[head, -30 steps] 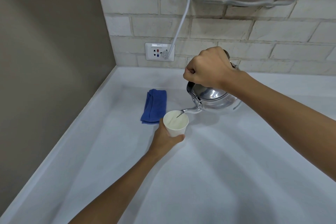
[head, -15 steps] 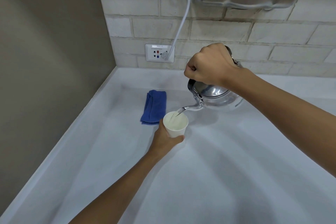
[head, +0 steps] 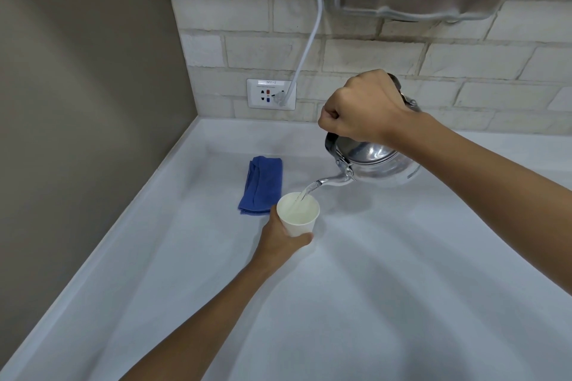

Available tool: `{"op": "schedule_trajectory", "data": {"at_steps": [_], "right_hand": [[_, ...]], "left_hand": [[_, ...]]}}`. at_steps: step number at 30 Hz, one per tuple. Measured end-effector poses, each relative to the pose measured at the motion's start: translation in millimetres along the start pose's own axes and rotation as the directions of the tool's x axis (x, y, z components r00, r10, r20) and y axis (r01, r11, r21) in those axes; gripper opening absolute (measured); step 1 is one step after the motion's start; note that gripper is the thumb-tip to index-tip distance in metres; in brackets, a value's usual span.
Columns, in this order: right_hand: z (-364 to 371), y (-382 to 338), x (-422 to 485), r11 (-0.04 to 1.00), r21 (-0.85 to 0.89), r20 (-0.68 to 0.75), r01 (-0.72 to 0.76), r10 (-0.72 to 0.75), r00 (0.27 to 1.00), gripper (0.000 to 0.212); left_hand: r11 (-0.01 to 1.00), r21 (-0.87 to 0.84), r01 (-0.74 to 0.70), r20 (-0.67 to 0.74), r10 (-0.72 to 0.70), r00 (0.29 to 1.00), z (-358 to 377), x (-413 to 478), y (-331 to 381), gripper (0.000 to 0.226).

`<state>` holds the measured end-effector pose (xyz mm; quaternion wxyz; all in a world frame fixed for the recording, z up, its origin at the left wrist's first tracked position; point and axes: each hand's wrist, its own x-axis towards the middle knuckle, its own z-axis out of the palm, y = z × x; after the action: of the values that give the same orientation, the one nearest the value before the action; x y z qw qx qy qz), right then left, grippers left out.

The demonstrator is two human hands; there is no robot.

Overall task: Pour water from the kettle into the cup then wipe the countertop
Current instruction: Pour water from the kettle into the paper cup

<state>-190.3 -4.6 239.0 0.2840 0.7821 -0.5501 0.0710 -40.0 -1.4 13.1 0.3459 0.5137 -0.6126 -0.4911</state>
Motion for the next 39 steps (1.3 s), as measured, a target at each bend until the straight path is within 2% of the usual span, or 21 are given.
{"op": "schedule_trajectory", "data": {"at_steps": [39], "right_hand": [[-2.8, 6.4, 0.2, 0.999, -0.037, 0.009, 0.033, -0.033, 0.999, 0.029]], "left_hand": [[1.000, -0.003, -0.009, 0.005, 0.009, 1.000, -0.1, 1.8, -3.6, 0.080]]}}
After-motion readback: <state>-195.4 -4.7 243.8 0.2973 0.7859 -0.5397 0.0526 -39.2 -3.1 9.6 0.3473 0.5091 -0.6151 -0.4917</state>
